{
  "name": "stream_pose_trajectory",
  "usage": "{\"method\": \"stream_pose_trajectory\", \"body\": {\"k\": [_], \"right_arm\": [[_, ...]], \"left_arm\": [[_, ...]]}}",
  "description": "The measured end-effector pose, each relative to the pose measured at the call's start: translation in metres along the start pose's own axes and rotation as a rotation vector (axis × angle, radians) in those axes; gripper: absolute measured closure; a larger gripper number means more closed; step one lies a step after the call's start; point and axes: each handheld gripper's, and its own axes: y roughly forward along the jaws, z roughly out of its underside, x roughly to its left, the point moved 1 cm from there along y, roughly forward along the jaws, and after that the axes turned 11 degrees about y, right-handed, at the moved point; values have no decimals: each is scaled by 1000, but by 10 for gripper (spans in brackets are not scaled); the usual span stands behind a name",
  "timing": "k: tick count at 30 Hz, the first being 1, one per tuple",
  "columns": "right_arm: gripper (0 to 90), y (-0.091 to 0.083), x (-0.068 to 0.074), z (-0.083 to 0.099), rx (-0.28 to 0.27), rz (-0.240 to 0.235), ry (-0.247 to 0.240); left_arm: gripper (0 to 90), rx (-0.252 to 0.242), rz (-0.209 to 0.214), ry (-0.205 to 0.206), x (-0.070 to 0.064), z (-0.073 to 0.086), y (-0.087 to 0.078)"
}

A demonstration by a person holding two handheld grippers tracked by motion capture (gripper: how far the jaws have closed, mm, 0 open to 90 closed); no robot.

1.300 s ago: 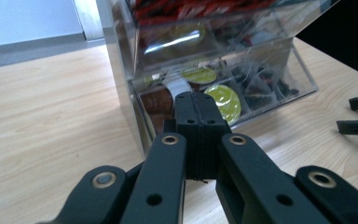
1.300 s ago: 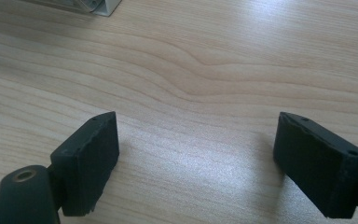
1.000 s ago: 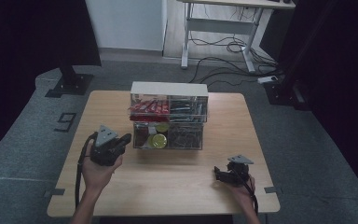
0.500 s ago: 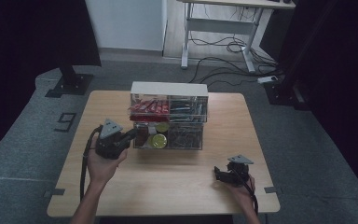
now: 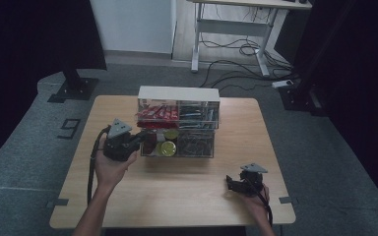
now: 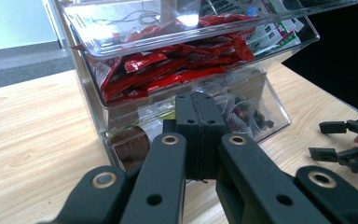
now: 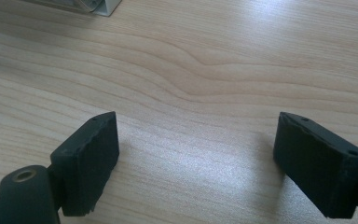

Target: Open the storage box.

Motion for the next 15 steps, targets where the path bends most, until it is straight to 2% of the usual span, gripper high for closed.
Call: {"method": "stream_pose_trajectory", "body": {"k": [15], "right_arm": [[142, 0, 0, 0, 1, 0, 0]], "left_arm": [[900, -12, 18, -23, 6, -12, 9]]}}
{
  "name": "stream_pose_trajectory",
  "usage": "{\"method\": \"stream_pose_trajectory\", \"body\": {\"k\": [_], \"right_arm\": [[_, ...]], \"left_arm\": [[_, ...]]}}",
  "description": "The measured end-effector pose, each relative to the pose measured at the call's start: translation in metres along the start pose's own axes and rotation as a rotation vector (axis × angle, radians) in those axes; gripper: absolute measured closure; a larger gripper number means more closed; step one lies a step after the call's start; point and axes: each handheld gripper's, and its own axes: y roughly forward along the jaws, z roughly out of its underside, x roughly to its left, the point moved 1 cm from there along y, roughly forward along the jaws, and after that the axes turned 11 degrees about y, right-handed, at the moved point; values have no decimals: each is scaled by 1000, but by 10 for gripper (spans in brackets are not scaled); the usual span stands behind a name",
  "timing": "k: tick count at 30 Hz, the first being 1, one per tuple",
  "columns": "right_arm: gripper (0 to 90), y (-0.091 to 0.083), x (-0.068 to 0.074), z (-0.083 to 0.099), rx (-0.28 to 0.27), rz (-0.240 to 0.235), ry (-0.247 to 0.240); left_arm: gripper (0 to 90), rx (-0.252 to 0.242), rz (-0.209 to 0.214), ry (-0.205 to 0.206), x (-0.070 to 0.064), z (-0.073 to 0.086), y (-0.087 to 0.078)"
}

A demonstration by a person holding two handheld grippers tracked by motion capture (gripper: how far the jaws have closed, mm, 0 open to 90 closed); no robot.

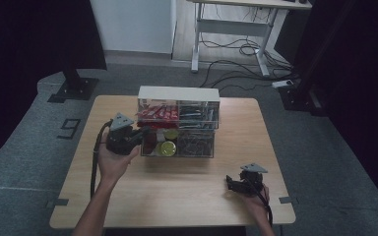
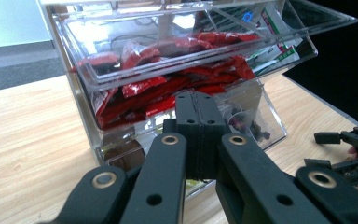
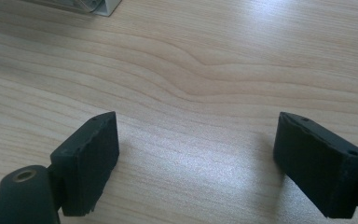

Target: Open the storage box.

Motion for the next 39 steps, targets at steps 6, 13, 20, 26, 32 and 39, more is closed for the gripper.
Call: {"method": "stream_pose_trajectory", "body": {"k": [6, 13, 20, 26, 32, 39], "right_arm": [[142, 0, 0, 0, 0, 0, 0], [141, 0, 0, 0, 1, 0, 0], [141, 0, 0, 0, -1, 0, -2], [139, 0, 0, 0, 0, 1, -2], [139, 0, 0, 0, 0, 4, 4], [139, 0, 0, 0, 1, 4, 3]], "left_arm": [[900, 8, 9, -9, 3, -4, 8], [900, 13, 28, -19, 4, -12, 15], [900, 13, 11, -7, 3, -19, 13], [900, 5, -6, -15, 7, -24, 12], [900, 0, -7, 1, 6, -36, 11], [900, -7, -15, -10, 12, -43, 13]]}}
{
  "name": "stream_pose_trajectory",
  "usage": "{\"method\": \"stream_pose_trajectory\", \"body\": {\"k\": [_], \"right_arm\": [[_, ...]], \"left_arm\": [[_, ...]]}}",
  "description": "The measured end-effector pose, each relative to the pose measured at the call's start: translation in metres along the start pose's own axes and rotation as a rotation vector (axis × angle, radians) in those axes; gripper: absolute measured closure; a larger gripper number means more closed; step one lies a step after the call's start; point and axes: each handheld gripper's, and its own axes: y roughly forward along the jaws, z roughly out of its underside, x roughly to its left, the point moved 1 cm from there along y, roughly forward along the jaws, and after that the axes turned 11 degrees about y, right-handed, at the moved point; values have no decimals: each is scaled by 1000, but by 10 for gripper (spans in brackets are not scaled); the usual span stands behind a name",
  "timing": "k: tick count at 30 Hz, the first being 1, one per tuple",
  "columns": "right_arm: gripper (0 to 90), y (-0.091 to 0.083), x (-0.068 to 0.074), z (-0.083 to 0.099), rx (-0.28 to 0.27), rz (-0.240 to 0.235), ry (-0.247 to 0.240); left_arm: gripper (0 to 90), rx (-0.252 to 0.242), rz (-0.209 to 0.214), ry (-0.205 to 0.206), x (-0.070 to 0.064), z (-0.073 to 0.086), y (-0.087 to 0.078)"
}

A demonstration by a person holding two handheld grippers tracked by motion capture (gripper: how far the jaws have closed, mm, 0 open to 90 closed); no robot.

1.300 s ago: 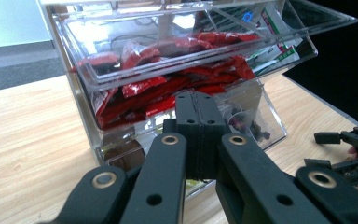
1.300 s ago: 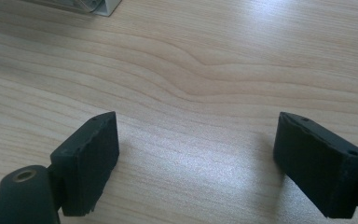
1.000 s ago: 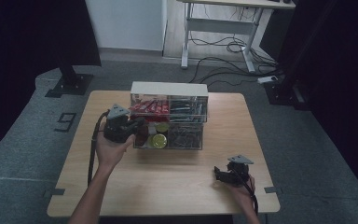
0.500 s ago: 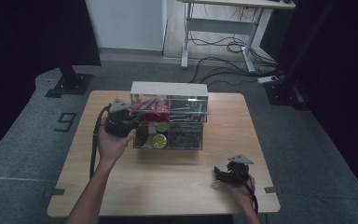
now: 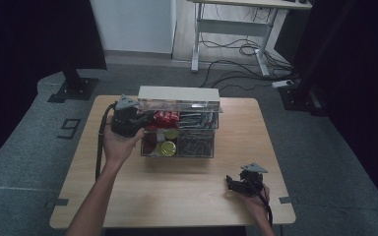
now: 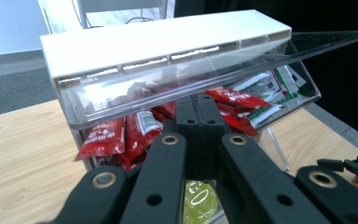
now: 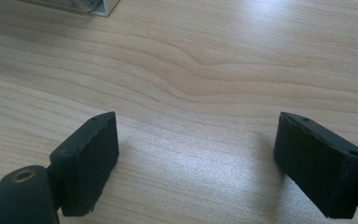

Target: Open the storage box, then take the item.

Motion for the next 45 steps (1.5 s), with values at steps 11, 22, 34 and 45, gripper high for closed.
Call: {"method": "stream_pose_trajectory", "body": {"k": [11, 22, 34, 45], "right_arm": [[139, 0, 0, 0, -1, 0, 0], [139, 0, 0, 0, -1, -1, 0], [205, -3, 2, 0, -39, 6, 4], [278, -39, 18, -26, -168, -96, 9]], "left_arm": [[900, -17, -11, 7, 3, -13, -1], [900, -20, -14, 6, 5, -16, 3], [900, -18, -3, 4, 8, -16, 3], [900, -21, 4, 10, 7, -17, 5]]}}
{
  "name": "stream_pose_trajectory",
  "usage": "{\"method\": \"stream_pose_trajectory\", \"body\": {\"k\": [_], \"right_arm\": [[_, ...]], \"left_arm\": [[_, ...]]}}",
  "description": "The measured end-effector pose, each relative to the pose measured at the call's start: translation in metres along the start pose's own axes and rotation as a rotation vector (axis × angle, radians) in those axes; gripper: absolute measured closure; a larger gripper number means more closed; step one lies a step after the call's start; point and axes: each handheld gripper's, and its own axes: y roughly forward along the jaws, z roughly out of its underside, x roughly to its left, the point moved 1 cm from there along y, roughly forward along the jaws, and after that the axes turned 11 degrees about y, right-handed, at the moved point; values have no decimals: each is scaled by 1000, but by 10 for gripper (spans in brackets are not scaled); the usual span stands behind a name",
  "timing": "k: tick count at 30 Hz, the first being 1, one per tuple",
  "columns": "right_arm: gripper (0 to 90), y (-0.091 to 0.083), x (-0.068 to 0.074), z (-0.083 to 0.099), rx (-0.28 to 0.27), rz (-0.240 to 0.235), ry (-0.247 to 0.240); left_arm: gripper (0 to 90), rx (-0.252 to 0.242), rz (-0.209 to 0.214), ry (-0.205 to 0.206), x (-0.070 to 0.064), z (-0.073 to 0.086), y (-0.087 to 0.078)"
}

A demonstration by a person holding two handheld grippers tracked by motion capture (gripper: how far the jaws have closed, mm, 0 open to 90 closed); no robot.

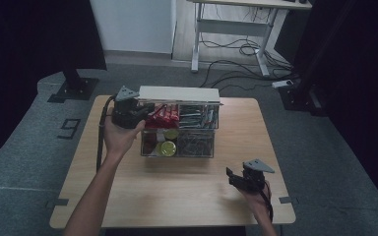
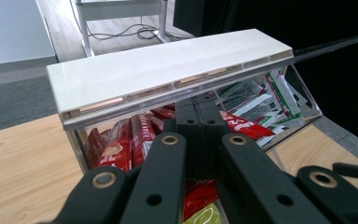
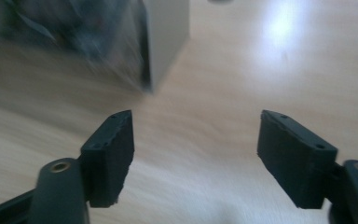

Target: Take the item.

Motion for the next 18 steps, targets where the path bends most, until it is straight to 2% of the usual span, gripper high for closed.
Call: {"method": "stream_pose_trajectory", "body": {"k": [2, 5, 6, 7, 8, 9, 14, 16, 17, 18], "right_arm": [[292, -7, 4, -9, -29, -38, 23], [316, -15, 10, -23, -59, -71, 23], [316, -15, 10, -23, -59, -71, 23], [333, -20, 15, -34, -68, -94, 17], [333, -20, 15, -34, -68, -94, 17], [340, -24, 20, -44, -78, -108, 4], [362, -31, 29, -65, -97, -146, -10], [364, -32, 31, -69, -101, -153, -9], [369, -33, 32, -75, -102, -179, 8], [370, -33, 34, -78, -103, -186, 12]], "left_arm": [[900, 2, 1, 2, 0, 0, 1], [900, 2, 5, 2, 0, -1, 1], [900, 3, 7, 1, 0, -1, 2], [900, 4, 8, 1, 0, -1, 2], [900, 4, 8, 1, 0, -1, 2], [900, 4, 9, 1, 0, -1, 2], [900, 6, 10, 0, 0, -2, 2], [900, 7, 10, 1, 0, -2, 2], [900, 7, 11, 0, 0, -2, 3], [900, 8, 12, 0, -1, -2, 3]]}}
